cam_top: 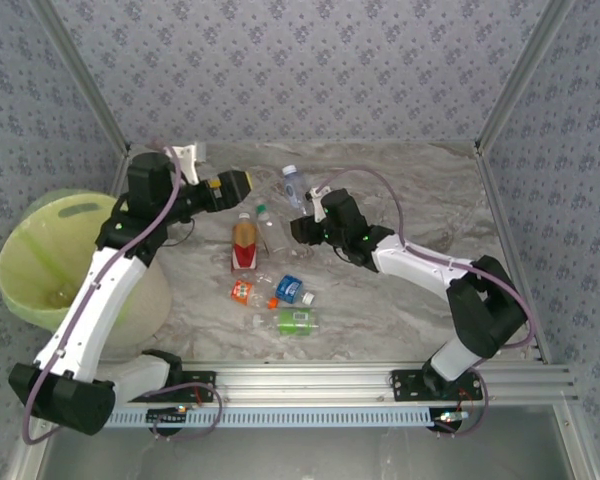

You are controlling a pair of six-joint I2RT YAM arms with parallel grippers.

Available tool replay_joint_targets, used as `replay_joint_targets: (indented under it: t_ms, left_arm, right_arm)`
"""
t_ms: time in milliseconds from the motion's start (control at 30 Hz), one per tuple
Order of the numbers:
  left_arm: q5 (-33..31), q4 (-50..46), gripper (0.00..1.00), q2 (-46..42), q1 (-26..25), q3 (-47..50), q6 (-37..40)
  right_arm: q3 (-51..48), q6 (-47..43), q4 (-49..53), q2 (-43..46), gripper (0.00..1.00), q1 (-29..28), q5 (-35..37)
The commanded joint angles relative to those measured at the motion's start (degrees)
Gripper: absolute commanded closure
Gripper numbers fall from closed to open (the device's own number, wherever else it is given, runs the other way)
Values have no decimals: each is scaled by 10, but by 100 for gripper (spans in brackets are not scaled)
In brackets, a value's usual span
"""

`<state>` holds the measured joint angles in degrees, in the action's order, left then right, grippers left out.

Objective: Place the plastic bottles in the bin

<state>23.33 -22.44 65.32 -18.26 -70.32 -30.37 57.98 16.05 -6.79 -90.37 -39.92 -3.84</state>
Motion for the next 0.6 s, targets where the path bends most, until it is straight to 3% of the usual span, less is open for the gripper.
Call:
replay_joint_targets:
  t_ms: [0, 400, 567]
  left_arm:
    - [15, 58, 1, 21, -19, 0, -29]
    - [-7, 62, 2, 100, -55, -34, -48]
    - [-13, 62, 11, 104, -58, -34, -40]
  right_arm:
    - [-6, -31, -73, 26, 47, -17, -79]
    - [7, -35, -136, 43, 46, -56, -123]
    - [9, -30, -157, 44, 46, -64, -131]
